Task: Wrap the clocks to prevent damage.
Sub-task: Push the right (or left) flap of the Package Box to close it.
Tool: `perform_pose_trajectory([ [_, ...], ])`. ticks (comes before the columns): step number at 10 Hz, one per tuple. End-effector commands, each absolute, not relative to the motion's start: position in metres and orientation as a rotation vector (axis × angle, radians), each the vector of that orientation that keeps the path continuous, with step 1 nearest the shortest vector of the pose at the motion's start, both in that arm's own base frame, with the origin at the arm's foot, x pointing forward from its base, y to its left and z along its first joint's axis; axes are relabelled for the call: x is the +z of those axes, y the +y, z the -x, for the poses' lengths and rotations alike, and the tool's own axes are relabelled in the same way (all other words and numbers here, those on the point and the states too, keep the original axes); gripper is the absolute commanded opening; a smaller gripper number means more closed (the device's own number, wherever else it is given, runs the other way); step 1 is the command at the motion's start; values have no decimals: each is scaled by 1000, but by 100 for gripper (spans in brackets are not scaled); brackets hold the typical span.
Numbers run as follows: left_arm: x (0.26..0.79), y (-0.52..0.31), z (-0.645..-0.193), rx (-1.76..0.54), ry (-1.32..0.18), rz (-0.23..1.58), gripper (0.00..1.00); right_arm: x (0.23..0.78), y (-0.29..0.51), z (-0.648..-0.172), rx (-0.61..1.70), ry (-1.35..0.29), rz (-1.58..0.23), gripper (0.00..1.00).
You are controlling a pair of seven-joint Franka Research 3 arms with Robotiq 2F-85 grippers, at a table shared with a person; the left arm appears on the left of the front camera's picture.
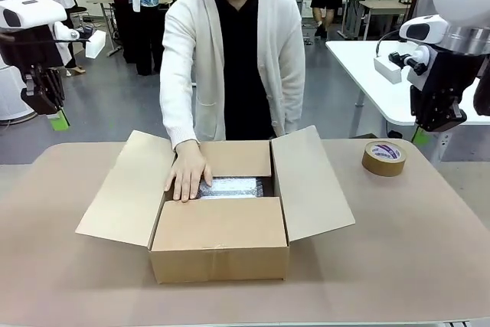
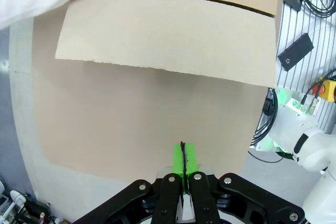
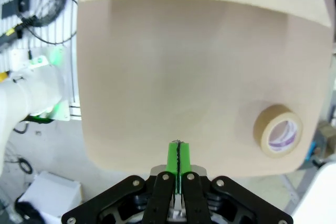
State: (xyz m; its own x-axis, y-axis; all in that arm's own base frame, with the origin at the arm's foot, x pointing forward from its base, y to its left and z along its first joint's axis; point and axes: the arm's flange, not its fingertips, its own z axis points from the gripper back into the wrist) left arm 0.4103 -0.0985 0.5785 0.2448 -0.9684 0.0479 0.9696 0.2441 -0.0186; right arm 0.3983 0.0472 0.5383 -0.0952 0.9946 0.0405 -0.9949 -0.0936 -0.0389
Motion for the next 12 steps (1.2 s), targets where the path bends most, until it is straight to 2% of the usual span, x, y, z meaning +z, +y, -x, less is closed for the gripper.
perform_pose_trajectory([
  [1,582,-97,-410,-1319,-18,47,0,519,40,-411,1881,-161,-143,1],
  [2,582,-97,-410,-1319,-18,47,0,502,38,-416,1895,-211,-241,1],
  [4,582,-97,-410,-1319,-18,47,0,477,38,-441,1639,-368,-376,1],
  [7,582,-97,-410,-1319,-18,47,0,443,33,-438,1402,-387,-452,1],
  [9,582,-97,-410,-1319,-18,47,0,436,35,-437,1405,-418,-456,1],
  [10,582,-97,-410,-1319,-18,47,0,440,24,-443,1435,-368,-471,1],
  [12,582,-97,-410,-1319,-18,47,0,440,24,-443,1435,-368,-471,1],
])
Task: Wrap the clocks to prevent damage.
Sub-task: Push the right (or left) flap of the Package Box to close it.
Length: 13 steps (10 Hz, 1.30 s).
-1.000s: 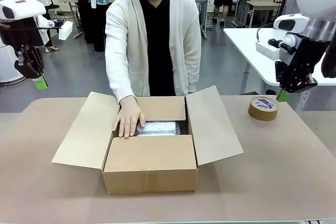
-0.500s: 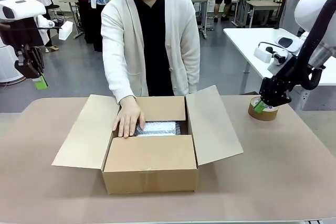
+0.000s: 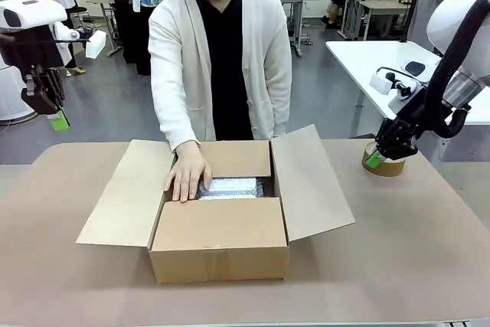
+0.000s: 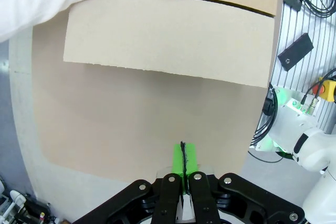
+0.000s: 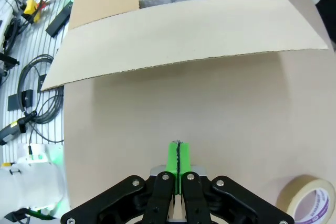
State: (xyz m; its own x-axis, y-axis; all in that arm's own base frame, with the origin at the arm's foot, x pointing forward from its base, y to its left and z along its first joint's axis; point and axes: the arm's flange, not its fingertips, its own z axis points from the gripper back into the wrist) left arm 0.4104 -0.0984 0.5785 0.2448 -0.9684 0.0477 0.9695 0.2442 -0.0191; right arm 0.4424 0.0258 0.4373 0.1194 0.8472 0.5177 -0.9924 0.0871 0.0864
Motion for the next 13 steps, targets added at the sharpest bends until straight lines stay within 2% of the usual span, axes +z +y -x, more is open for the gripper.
perform_pose_trajectory([
  [1,582,-97,-410,-1319,-18,47,0,440,24,-443,1435,-368,-471,1],
  [3,582,-97,-410,-1319,-18,47,0,438,26,-442,1420,-377,-471,1],
  [4,582,-97,-410,-1319,-18,47,0,415,28,-441,1408,-510,-567,1],
  [6,582,-97,-410,-1319,-18,47,0,384,30,-440,1395,-633,-653,1],
  [9,582,-97,-410,-1319,-18,47,0,345,35,-435,1421,-601,-715,1],
  [13,582,-97,-410,-1319,-18,47,0,316,67,-435,1457,-720,-936,1],
])
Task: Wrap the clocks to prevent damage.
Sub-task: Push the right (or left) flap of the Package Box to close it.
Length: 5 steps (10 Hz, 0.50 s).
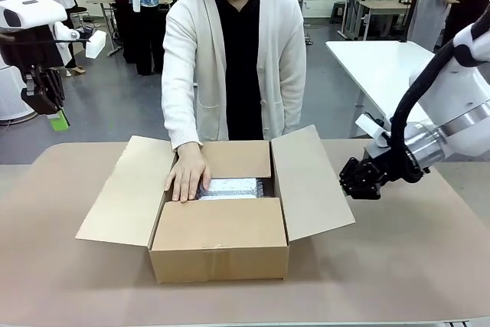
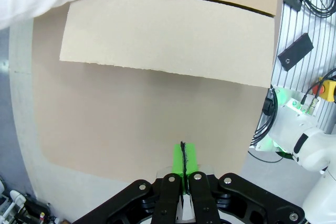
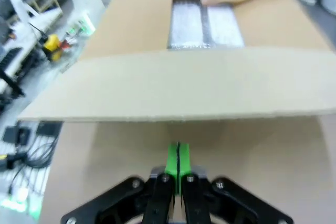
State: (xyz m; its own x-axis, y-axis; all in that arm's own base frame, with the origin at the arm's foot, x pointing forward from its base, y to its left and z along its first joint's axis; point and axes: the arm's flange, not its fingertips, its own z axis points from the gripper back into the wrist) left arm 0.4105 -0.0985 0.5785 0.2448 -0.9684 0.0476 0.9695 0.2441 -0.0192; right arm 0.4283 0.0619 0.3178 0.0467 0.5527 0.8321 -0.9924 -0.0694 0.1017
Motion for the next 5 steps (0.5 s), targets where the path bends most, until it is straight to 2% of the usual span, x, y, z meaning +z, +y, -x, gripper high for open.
perform_pose_trajectory([
  [1,582,-97,-410,-1319,-18,47,0,317,78,-436,1466,-747,-956,1],
  [5,582,-97,-410,-1319,-18,47,0,320,101,-434,1492,-825,-1025,1],
])
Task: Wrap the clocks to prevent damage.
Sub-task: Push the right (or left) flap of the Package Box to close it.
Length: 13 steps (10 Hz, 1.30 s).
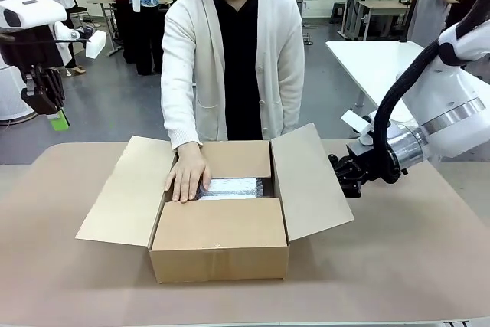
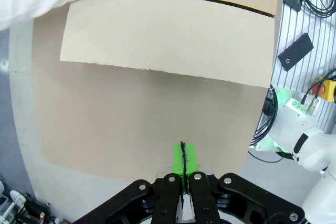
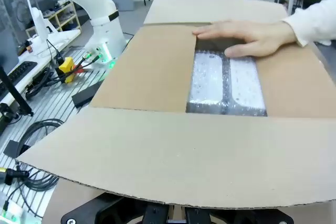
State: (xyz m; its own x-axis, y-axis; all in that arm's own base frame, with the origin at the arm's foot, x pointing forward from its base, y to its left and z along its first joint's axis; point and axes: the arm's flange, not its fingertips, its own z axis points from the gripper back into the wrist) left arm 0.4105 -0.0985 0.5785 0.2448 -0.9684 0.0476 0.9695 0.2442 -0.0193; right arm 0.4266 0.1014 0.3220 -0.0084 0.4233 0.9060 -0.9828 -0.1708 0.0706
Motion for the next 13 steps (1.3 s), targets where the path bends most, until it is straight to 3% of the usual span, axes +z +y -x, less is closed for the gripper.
perform_pose_trajectory([
  [1,582,-97,-410,-1319,-18,47,0,325,108,-436,1492,-843,-1015,1],
  [9,582,-97,-410,-1319,-18,47,0,357,190,-461,1573,-774,-930,1],
  [13,582,-97,-410,-1319,-18,47,0,336,208,-475,1549,-709,-859,1],
])
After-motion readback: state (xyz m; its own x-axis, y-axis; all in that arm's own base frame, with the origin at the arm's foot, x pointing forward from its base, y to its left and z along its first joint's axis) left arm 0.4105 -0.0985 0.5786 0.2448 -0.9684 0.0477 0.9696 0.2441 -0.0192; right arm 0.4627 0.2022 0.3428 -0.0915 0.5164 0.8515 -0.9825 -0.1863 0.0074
